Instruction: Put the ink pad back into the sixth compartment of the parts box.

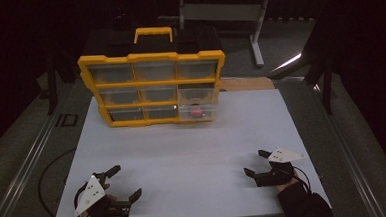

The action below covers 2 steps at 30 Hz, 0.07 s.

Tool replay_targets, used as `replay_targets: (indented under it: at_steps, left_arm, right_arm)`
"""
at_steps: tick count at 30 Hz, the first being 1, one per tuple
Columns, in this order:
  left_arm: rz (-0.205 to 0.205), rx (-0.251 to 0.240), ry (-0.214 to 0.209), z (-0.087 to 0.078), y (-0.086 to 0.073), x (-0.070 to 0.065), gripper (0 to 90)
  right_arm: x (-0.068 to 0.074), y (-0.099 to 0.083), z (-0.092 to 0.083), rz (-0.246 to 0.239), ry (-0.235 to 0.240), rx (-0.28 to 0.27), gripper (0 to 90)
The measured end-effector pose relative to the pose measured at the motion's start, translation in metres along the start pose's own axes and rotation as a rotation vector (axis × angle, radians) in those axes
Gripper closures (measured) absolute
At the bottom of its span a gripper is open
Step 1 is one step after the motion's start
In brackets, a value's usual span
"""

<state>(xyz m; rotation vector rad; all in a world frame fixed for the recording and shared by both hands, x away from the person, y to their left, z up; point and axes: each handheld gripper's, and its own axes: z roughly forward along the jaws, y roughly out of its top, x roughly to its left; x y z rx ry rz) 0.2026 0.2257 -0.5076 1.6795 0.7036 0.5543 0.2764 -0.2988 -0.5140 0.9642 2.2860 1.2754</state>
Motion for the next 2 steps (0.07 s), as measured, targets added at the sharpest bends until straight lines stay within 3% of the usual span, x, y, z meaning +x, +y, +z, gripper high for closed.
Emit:
replay_targets:
  at_steps: [2]
  left_arm:
    - [-0.001, 0.0, -0.001, 0.0002, 0.0, 0.0, 0.0]
  right_arm:
    - [0.0003, 0.0002, -0.0002, 0.001, 0.001, 0.002, 10.5]
